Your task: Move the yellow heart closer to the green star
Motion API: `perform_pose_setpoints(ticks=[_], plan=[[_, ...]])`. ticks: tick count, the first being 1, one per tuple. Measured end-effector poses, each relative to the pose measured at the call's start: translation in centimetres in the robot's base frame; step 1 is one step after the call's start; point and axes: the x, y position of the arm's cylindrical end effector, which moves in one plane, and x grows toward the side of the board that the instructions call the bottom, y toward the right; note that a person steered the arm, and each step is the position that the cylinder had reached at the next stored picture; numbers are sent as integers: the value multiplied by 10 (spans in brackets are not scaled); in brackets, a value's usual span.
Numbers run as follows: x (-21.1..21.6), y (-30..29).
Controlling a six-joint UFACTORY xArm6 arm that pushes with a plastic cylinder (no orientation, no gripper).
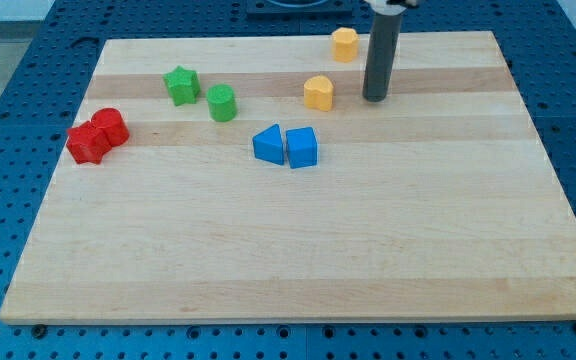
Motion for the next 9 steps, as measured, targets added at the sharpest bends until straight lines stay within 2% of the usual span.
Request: perform_pose_setpoints(ticks=[1,3,5,8,9], plan=[[3,-33],[-26,-92],[7,-94],[-39,-139],[-30,-136]])
